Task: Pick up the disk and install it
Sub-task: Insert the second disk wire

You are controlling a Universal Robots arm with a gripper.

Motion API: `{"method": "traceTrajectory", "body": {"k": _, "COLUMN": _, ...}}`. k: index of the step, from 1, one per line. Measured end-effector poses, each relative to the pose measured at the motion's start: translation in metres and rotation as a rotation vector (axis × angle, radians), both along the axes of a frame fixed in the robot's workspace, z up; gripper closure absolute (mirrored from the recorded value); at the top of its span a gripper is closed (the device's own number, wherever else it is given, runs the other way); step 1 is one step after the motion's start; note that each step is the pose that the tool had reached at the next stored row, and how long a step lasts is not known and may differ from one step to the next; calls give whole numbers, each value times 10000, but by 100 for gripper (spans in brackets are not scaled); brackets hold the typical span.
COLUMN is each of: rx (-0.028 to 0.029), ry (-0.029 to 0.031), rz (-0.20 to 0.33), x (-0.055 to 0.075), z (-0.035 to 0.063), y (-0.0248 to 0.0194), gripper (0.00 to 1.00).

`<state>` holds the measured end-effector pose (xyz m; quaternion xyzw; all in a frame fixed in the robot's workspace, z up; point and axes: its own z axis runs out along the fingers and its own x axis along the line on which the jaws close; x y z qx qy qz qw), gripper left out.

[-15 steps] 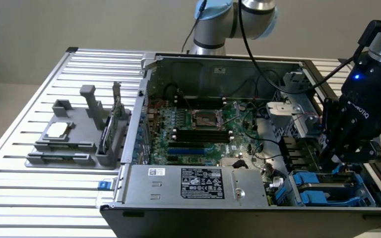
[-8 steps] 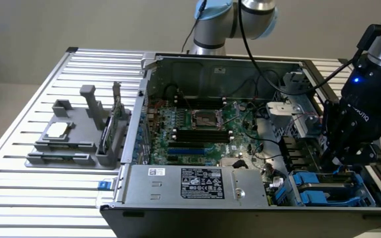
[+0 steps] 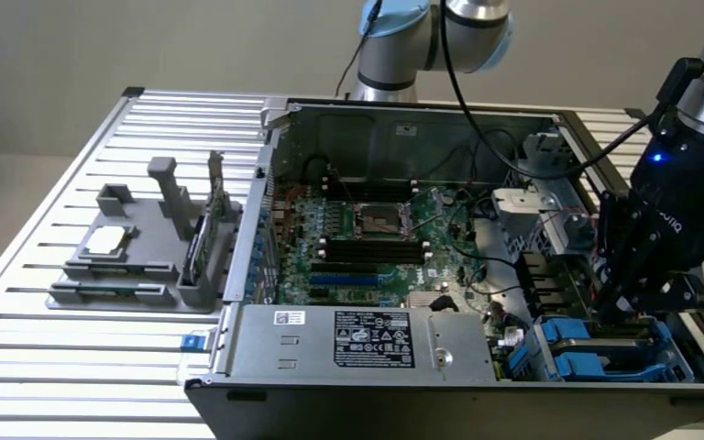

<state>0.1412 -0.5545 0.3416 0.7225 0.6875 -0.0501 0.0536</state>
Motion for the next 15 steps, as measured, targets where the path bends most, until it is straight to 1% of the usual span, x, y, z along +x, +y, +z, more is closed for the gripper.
{"method": "traceTrajectory", "body": {"k": 3, "rx": 33, "ry": -6, "rz": -1, "x": -1, "z": -2, "y": -4, "gripper": 84}}
{"method": "traceTrajectory", "body": {"k": 8, "rx": 134, "ry": -23, "rz": -1, "x": -1, "z": -9, "y": -22, "gripper": 84}}
{"method": "traceTrajectory", "body": {"k": 15, "rx": 187, "ry": -67, "rz": -1, "x": -1, "z": -27, "y": -41, "gripper": 84}}
